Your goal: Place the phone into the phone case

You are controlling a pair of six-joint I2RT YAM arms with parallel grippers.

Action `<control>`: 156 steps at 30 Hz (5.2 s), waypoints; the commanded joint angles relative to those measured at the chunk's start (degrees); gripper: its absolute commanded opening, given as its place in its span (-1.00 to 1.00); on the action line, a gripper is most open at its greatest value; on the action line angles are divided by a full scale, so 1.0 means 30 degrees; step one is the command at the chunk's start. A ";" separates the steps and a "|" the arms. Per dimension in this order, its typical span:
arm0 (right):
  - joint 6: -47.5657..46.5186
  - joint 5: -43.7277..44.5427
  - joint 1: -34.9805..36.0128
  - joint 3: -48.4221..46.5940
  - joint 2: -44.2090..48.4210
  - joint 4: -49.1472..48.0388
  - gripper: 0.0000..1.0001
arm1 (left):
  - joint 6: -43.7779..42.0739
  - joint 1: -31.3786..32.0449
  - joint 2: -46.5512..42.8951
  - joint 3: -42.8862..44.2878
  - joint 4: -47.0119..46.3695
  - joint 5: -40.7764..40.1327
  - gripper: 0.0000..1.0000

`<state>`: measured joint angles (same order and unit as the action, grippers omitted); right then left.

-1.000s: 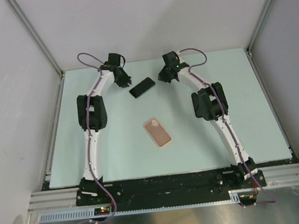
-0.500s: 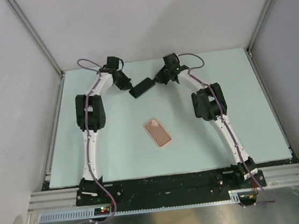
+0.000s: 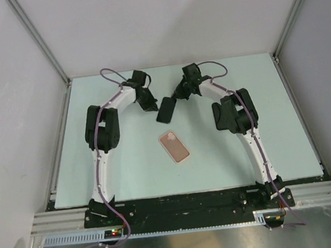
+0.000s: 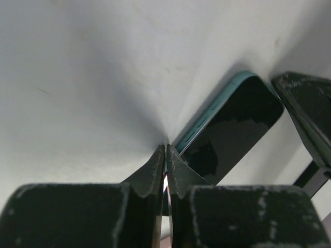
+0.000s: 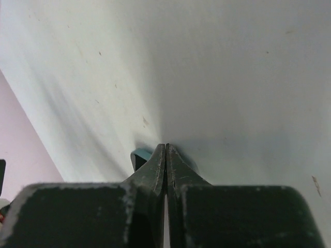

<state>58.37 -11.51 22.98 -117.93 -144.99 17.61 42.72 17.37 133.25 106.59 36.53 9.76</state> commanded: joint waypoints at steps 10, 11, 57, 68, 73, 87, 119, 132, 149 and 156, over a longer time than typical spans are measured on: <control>-0.4273 -0.0107 -0.0678 0.0223 0.1109 0.3180 -1.00 | 0.0359 0.3037 -0.0700 -0.0667 -0.0137 0.0762 -0.83; -0.4497 0.0048 -0.0698 0.0328 0.1238 0.3358 -1.00 | 0.0399 0.3180 -0.0762 -0.0871 -0.0181 0.0732 -0.83; -1.1451 0.6067 0.1929 0.9062 1.2936 0.6776 0.66 | 0.0829 0.3967 -1.4936 -1.3052 -0.4207 -0.2164 0.07; -1.2116 0.7396 0.3545 1.5999 1.6245 0.5111 0.95 | -0.0204 0.3311 -2.0580 -1.8580 -0.4113 -0.2745 0.65; -1.2360 0.7161 0.3825 1.6436 1.5534 0.4463 0.97 | -0.0846 0.3162 -2.0563 -1.8572 -0.4105 -0.2857 0.65; -1.3529 0.6290 0.4123 1.6400 1.3202 0.2807 0.99 | -0.1286 0.2465 -2.0178 -1.8785 -0.4164 -0.2157 0.66; -1.3214 0.6307 0.4974 1.6787 1.2168 0.3173 0.01 | -0.0819 0.2301 -2.0322 -1.9127 -0.4336 -0.1904 0.66; -1.3101 0.0292 0.3091 1.6784 1.4592 0.3566 -0.60 | 0.0900 0.2329 -2.0012 -2.0304 -0.5594 -0.1459 0.64; -1.2940 -0.5710 0.2436 1.6781 1.5134 0.2906 -0.62 | 0.2096 0.2477 -1.8527 -2.0937 -0.7030 -0.1125 0.62; -1.2599 -0.7936 0.2344 1.6637 1.4737 0.2624 -0.62 | 0.2295 0.2473 -1.8267 -2.0924 -0.7315 -0.1096 0.62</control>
<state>19.51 -28.60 30.17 -67.31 -102.32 27.94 48.23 24.69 78.13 43.90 16.95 6.24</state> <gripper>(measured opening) 0.709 0.810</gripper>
